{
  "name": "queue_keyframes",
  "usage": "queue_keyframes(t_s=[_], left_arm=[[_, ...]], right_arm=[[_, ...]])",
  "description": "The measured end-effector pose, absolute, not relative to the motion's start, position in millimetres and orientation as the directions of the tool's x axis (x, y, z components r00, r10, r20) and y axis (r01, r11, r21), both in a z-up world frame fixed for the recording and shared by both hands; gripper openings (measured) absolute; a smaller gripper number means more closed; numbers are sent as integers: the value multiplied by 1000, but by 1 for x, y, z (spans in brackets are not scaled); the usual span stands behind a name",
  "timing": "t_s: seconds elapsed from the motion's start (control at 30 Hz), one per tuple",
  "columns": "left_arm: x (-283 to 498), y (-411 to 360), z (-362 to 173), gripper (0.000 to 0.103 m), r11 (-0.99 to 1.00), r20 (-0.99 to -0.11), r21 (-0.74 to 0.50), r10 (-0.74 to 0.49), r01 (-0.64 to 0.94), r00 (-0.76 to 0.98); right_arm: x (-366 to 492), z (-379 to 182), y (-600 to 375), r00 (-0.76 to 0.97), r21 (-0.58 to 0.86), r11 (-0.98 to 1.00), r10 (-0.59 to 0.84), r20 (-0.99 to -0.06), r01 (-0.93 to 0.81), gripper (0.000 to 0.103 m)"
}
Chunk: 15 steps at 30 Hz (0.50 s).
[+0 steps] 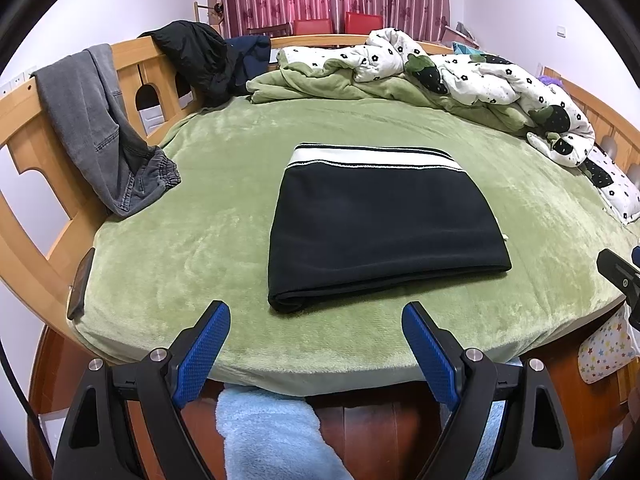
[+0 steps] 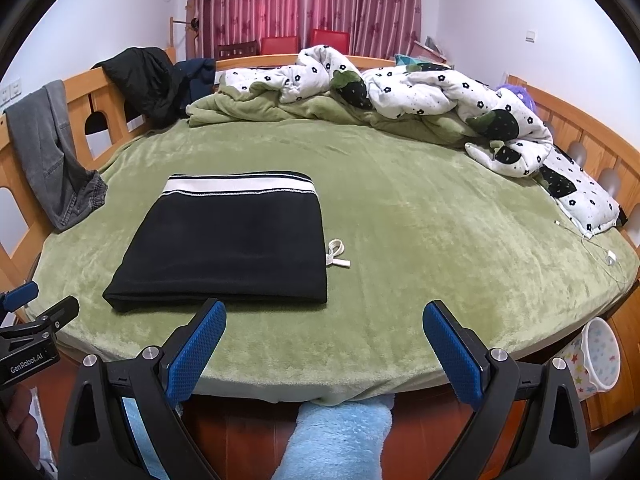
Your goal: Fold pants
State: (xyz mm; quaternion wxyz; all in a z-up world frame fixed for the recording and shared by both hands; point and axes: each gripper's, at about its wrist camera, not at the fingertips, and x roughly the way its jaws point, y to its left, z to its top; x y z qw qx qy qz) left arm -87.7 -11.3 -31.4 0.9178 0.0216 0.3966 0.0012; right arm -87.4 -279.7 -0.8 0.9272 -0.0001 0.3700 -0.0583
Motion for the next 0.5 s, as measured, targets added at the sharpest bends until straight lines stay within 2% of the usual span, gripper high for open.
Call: queue_keyframes(t_s=[0.5], left_arm=[[-90, -6, -25, 87, 999, -723, 43, 24, 10, 691]], right_arm=[[-90, 2, -279, 723, -45, 993, -114, -681, 113, 98]])
